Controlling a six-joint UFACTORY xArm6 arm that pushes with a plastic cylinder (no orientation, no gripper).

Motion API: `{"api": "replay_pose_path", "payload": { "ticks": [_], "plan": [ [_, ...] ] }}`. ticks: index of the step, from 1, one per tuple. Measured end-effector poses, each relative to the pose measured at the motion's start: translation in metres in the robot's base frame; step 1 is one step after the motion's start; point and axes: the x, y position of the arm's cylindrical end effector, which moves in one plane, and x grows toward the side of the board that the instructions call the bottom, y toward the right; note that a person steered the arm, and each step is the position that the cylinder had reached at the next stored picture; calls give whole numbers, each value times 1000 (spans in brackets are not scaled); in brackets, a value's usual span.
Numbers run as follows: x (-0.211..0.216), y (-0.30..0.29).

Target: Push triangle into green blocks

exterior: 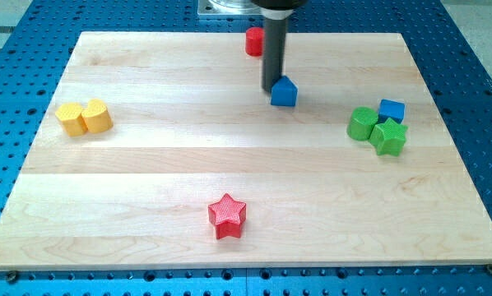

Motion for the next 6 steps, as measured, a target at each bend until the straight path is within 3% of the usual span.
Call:
{"api": "replay_pose_path", "payload": {
  "ticks": [1, 2, 3, 4, 5, 6],
  "plan": [
    [50, 58],
    [27, 19],
    [76, 6],
    [78, 61],
    [71, 90],
    [6, 62]
  ]
}}
